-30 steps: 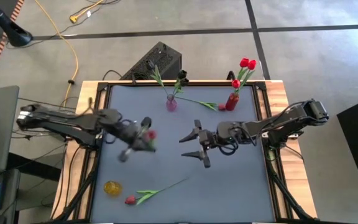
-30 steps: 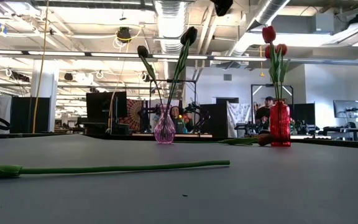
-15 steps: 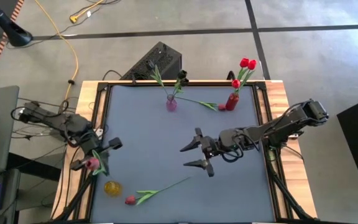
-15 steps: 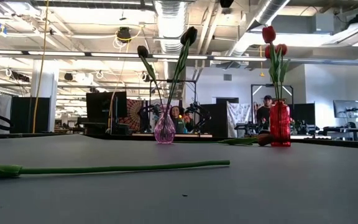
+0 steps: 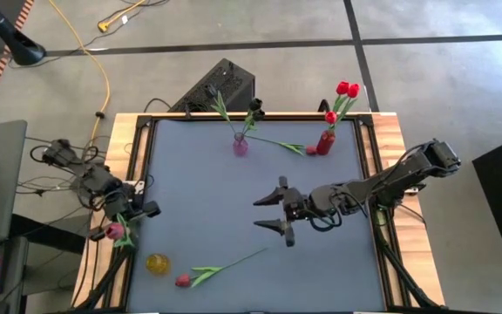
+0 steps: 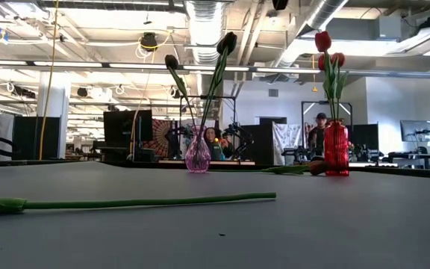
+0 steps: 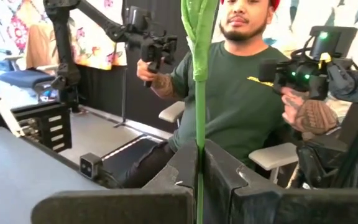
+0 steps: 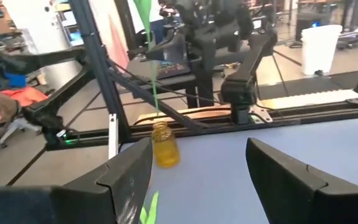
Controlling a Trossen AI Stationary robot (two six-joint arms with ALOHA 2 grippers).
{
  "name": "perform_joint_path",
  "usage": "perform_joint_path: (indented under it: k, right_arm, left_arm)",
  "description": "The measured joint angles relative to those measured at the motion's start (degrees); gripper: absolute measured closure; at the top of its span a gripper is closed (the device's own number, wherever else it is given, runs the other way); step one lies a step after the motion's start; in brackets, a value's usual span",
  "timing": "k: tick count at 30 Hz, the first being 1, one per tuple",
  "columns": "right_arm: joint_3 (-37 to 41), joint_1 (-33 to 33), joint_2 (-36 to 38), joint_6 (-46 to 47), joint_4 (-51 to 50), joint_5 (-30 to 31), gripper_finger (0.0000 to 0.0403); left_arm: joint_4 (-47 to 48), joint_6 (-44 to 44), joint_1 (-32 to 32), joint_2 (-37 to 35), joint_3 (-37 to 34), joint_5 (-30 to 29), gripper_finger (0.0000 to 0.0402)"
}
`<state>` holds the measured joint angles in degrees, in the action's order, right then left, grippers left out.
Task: Sort flowers into vase by color
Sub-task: Put the middle dark red flower into the yellow vase
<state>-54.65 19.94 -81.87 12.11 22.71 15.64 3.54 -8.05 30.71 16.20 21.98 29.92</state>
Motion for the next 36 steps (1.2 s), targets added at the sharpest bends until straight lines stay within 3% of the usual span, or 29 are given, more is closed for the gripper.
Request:
perform_joint_path:
  k: [8,25,36]
  right_arm:
    - [0.0,0.0,0.0,0.1,0.1,4.0,0.0117]
    - [0.0,0.0,0.0,1.6,0.1,4.1,0.0117]
    - [0.0,0.3,0.0,1.5,0.1,4.0,0.0117]
  left_arm:
    - [-0.3,2.3,2.3,-1.2,-2.2,-0.9,0.0401]
    - [-2.3,2.0,3.9,-1.2,-9.9,-4.0,0.04]
    - [-1.6,-1.8,3.9,-1.2,-9.9,-4.3,0.0328]
